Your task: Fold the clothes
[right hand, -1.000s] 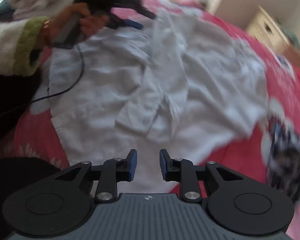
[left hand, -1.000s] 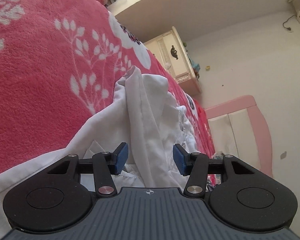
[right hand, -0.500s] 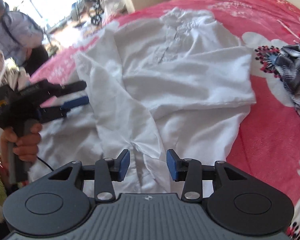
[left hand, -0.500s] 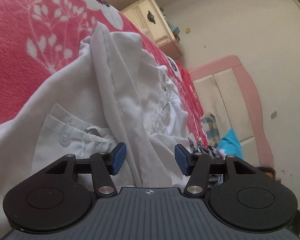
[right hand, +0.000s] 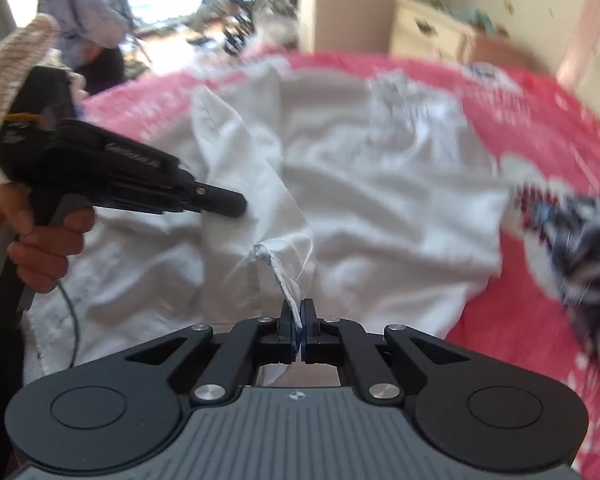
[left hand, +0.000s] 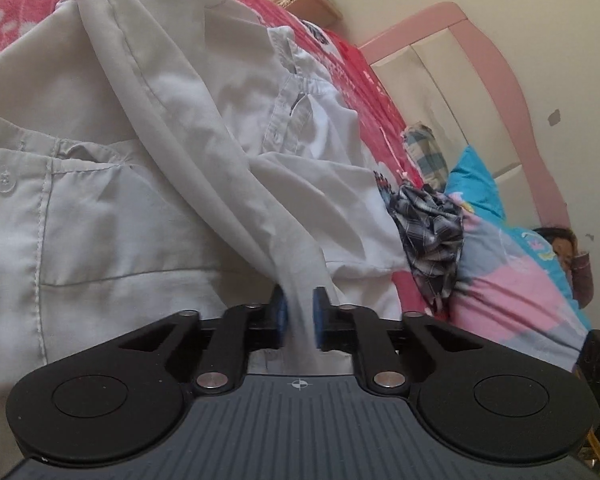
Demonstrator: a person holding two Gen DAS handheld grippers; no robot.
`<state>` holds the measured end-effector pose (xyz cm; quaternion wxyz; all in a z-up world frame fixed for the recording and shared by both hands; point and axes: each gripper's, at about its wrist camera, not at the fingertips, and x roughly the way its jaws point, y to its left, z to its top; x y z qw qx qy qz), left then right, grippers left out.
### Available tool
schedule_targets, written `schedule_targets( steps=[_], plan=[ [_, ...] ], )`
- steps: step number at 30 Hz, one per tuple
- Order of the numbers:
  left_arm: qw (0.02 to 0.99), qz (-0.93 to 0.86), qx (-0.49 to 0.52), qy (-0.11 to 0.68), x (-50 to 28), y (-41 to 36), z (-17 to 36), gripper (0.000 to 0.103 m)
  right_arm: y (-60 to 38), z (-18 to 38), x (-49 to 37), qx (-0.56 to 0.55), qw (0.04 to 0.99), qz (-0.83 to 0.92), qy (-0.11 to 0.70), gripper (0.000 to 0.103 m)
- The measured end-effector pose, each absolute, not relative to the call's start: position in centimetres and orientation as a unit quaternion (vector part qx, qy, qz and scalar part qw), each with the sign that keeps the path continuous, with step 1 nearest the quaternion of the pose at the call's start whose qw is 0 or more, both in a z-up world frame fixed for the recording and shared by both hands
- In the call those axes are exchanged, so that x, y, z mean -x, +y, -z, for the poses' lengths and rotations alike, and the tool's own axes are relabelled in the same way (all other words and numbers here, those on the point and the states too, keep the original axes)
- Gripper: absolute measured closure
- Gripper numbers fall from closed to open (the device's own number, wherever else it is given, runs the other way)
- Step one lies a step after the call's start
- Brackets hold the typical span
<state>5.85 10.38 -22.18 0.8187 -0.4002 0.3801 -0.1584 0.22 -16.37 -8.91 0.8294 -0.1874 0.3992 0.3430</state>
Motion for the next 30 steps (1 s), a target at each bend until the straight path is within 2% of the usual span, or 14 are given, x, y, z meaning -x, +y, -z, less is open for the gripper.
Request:
schedule_targets(
  steps=[4,5,6,7,9,11,15,16,18,21,24,26,30],
  plan=[
    [0.795,0.174,0.470,0.341,-3.9,12.2,19.5,0.101,-15.9,7.1,3.2,0.219,0.780,-0.447,0.379,0.096],
    [0.792,0.174,0.480,0.335,-3.1,12.6,19.3,0.101,-15.7,7.7,3.7,0.227,0.767,-0.459,0.387,0.081],
    [0.789,0.171,0.486,0.333,-2.1,13.0,19.3,0.101,-15.6,8.4,4.2,0.237,0.756,-0.464,0.396,0.058],
    [0.785,0.164,0.490,0.342,-1.3,13.3,19.9,0.100,-15.5,9.1,4.5,0.247,0.748,-0.465,0.404,0.053],
    [0.770,0.143,0.499,0.372,0.1,13.9,21.7,0.099,-15.7,10.3,4.3,0.244,0.741,-0.454,0.430,0.051],
    [0.753,0.122,0.506,0.402,0.5,14.2,23.7,0.093,-16.7,10.8,2.9,0.195,0.747,-0.438,0.460,0.050],
    [0.751,0.129,0.493,0.420,0.5,14.2,24.6,0.057,-19.4,12.0,-1.4,0.007,0.760,-0.388,0.521,0.049],
    [0.748,0.133,0.496,0.420,0.5,14.2,24.7,0.053,-19.8,12.6,-2.5,-0.038,0.758,-0.373,0.534,0.049],
    [0.748,0.139,0.498,0.416,0.5,14.1,25.0,0.056,-20.4,13.8,-4.6,-0.119,0.749,-0.343,0.554,0.050],
    [0.744,0.164,0.516,0.390,0.6,14.3,25.2,0.092,-20.2,15.0,-6.8,-0.189,0.728,-0.332,0.569,0.050],
    [0.711,0.196,0.593,0.324,0.8,15.4,25.0,0.095,-20.1,16.5,-8.0,-0.269,0.686,-0.316,0.597,0.048],
    [0.675,0.211,0.647,0.284,0.8,16.2,25.4,0.095,-20.1,17.5,-8.0,-0.304,0.664,-0.302,0.613,0.035],
    [0.643,0.197,0.679,0.295,0.8,17.1,27.0,0.095,-19.7,18.9,-7.0,-0.298,0.660,-0.288,0.626,0.034]
  ],
)
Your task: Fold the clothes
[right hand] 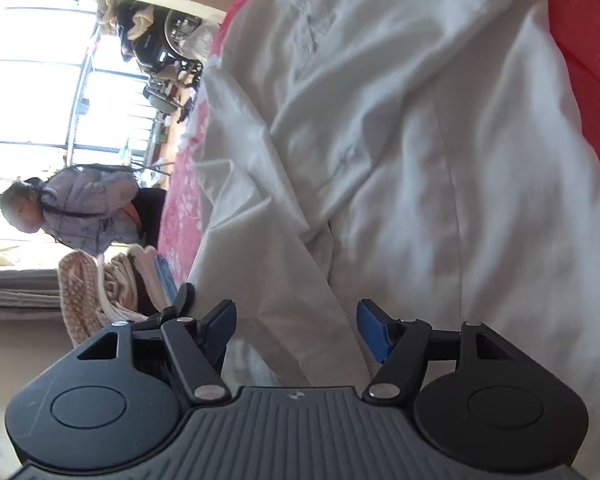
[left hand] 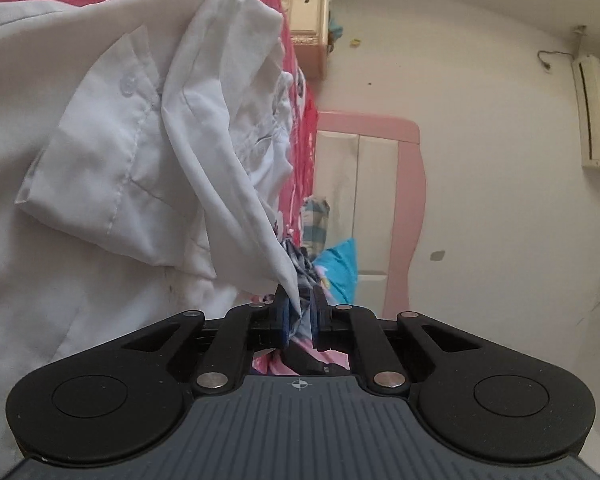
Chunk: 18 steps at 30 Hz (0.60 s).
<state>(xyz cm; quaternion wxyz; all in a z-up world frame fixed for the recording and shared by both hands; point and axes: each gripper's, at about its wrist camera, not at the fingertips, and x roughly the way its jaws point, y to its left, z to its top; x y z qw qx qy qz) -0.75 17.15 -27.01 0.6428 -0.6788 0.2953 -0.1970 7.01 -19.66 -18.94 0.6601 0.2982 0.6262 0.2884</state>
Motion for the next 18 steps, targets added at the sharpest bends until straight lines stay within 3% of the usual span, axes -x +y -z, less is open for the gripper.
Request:
schedule_targets(
  steps=[3,5,6,7,10,13,15,17,18],
  plan=[
    [0.641,0.162,0.667,0.345,1.2,17.8,27.9,0.092,-18.9,19.4,-6.2,-0.270,0.672,-0.291,0.626,0.034],
    [0.663,0.130,0.636,0.373,1.6,18.1,27.6,0.069,-18.4,19.3,-5.8,-0.257,0.680,-0.291,0.623,0.034],
    [0.674,0.117,0.617,0.389,1.7,18.1,27.3,0.046,-18.1,19.3,-5.6,-0.249,0.685,-0.294,0.619,0.034],
    [0.685,0.116,0.601,0.394,1.7,18.0,26.9,0.042,-17.8,19.1,-5.4,-0.237,0.691,-0.298,0.614,0.034],
    [0.715,0.144,0.549,0.408,1.5,16.8,25.4,0.038,-16.0,18.4,-4.7,-0.165,0.720,-0.318,0.594,0.034],
    [0.766,0.167,0.460,0.416,1.3,14.6,23.5,0.038,-14.1,18.1,-4.2,-0.103,0.733,-0.341,0.579,0.048],
    [0.800,0.172,0.393,0.419,1.3,13.0,22.6,0.039,-13.1,18.0,-3.9,-0.070,0.740,-0.348,0.571,0.079],
    [0.822,0.177,0.349,0.415,1.7,12.2,22.3,0.051,-12.7,17.7,-4.0,-0.055,0.745,-0.354,0.563,0.094],
    [0.829,0.181,0.333,0.411,1.9,11.8,22.1,0.064,-12.8,17.3,-4.0,-0.054,0.748,-0.358,0.556,0.097]
  ],
)
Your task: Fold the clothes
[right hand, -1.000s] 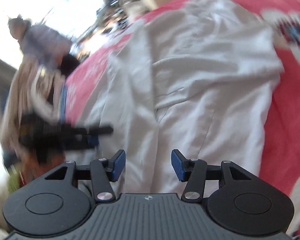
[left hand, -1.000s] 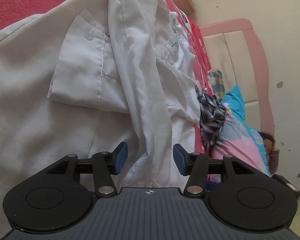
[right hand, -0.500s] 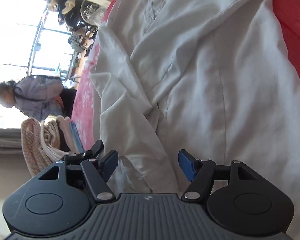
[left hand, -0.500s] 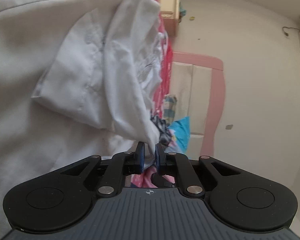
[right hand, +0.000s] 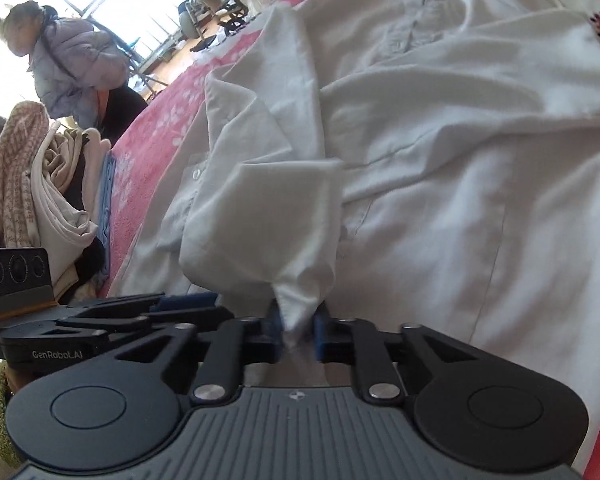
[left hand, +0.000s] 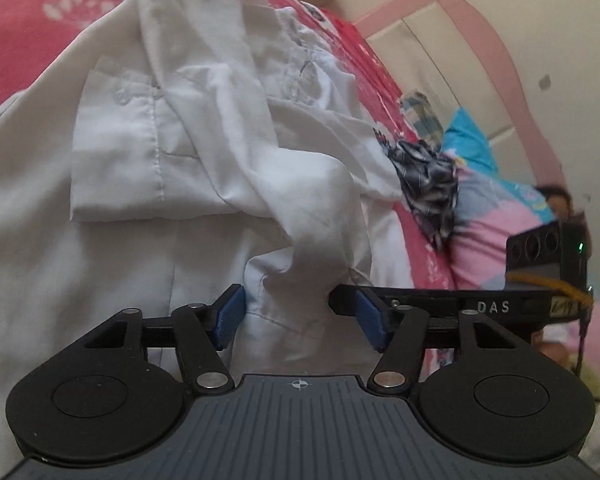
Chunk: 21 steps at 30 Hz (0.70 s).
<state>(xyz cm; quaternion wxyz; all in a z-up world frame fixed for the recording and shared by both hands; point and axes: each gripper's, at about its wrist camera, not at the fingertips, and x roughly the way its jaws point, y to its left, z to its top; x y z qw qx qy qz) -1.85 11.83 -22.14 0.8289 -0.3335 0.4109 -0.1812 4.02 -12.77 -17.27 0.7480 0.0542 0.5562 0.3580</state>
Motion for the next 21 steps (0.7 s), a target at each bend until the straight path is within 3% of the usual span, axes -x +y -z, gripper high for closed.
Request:
schedule_targets(
  steps=[3,10,12,13,14,15,16,19,21],
  plan=[
    [0.812,0.211,0.360,0.408,2.1,12.3,22.7,0.087,-12.8,15.0,-4.4,-0.027,0.758,-0.376,0.532,0.098],
    [0.750,0.288,0.489,0.341,0.3,10.6,20.7,0.090,-12.4,5.9,-3.2,0.245,0.751,-0.439,0.429,0.098],
    [0.739,0.321,0.488,0.336,-0.3,8.9,19.9,0.089,-11.9,6.2,-2.7,0.312,0.715,-0.449,0.435,0.089],
    [0.737,0.334,0.477,0.343,-0.5,8.0,19.7,0.086,-11.9,7.2,-2.6,0.326,0.695,-0.453,0.454,0.080],
    [0.738,0.340,0.459,0.359,-0.6,7.1,19.9,0.082,-11.9,8.4,-2.4,0.333,0.677,-0.454,0.474,0.059],
    [0.741,0.339,0.436,0.381,-0.6,6.4,20.2,0.069,-11.9,9.6,-2.3,0.340,0.659,-0.455,0.493,0.052],
    [0.745,0.330,0.418,0.402,-0.3,6.3,20.7,0.064,-12.1,10.9,-2.1,0.350,0.645,-0.451,0.508,0.052],
    [0.749,0.297,0.380,0.455,0.4,7.1,22.2,0.064,-13.6,11.8,-2.4,0.346,0.646,-0.432,0.526,0.052],
    [0.749,0.272,0.406,0.447,0.6,9.5,22.3,0.063,-14.6,10.6,-4.0,0.296,0.672,-0.421,0.532,0.052]
  ],
)
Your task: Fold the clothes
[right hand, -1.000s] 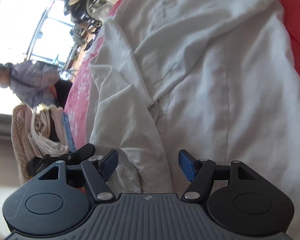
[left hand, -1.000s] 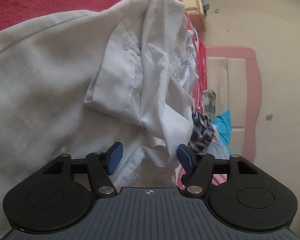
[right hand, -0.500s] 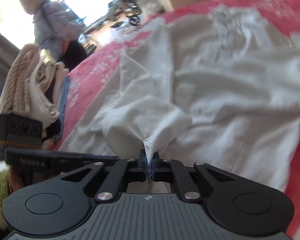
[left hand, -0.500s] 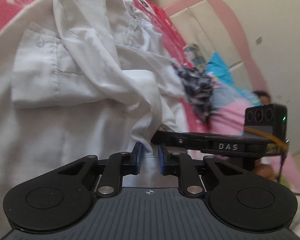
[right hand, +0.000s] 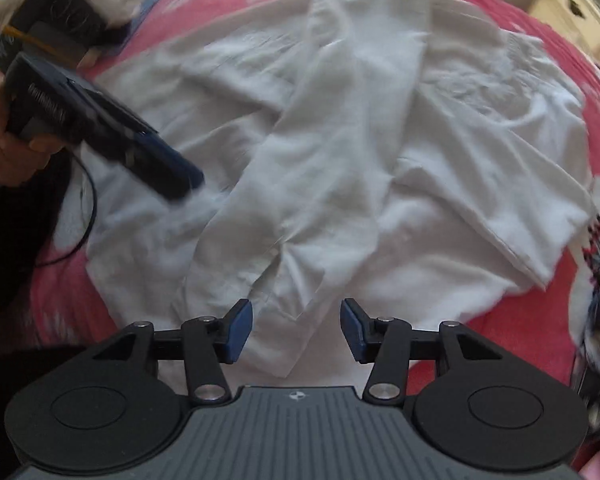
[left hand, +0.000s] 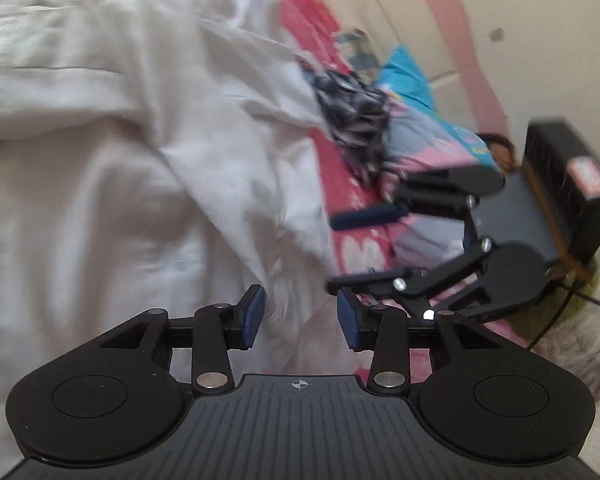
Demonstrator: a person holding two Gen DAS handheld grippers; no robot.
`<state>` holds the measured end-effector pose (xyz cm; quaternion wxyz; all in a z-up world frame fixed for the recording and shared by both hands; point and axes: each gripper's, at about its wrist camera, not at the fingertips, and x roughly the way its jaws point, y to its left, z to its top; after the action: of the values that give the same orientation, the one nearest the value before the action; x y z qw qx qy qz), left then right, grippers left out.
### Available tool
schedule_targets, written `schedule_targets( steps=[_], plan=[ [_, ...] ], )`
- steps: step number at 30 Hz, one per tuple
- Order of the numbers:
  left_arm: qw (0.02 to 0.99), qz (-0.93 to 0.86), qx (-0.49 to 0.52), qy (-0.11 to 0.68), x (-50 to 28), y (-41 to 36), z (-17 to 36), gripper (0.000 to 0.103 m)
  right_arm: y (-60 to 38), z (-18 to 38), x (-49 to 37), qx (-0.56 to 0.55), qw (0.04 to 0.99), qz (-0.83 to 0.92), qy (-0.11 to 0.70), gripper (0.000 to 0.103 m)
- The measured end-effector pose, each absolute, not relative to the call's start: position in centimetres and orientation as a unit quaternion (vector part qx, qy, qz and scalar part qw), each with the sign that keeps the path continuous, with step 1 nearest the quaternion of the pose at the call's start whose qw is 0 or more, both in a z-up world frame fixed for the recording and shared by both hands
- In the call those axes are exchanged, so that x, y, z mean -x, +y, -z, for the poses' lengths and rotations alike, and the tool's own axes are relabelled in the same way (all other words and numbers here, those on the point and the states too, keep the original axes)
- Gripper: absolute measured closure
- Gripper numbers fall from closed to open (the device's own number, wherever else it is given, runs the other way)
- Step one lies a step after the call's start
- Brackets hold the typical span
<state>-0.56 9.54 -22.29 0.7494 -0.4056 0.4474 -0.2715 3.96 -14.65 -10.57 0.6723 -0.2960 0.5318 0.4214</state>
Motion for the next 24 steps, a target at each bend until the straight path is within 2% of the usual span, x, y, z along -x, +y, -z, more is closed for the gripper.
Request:
schedule_targets(
  steps=[6,10,13,16,17,19,21,24],
  plan=[
    [0.783,0.169,0.472,0.370,-2.3,17.6,20.7,0.059,-12.9,7.1,-12.6,0.100,0.769,-0.407,0.482,0.052],
    [0.821,0.103,0.447,0.340,-7.6,20.9,19.4,0.060,-7.3,9.1,-19.3,0.056,0.795,-0.392,0.459,0.052],
    [0.843,0.037,0.409,0.347,-11.7,22.0,19.1,0.059,-3.2,12.6,-23.5,0.056,0.789,-0.378,0.481,0.052],
    [0.844,0.004,0.383,0.375,-13.9,22.7,20.0,0.061,-0.5,15.9,-25.4,0.087,0.771,-0.381,0.503,0.059],
    [0.846,-0.004,0.371,0.383,-14.2,22.8,20.3,0.062,0.2,16.6,-25.4,0.112,0.767,-0.384,0.502,0.065],
    [0.854,-0.011,0.341,0.392,-14.1,22.8,20.9,0.072,1.1,17.9,-24.9,0.175,0.769,-0.374,0.487,0.065],
    [0.861,-0.008,0.321,0.395,-13.4,22.7,21.5,0.073,1.1,18.7,-24.7,0.218,0.789,-0.341,0.462,0.071],
    [0.874,-0.004,0.293,0.389,-11.8,22.7,21.8,0.075,-0.1,18.5,-25.5,0.214,0.830,-0.282,0.431,0.070]
  ],
)
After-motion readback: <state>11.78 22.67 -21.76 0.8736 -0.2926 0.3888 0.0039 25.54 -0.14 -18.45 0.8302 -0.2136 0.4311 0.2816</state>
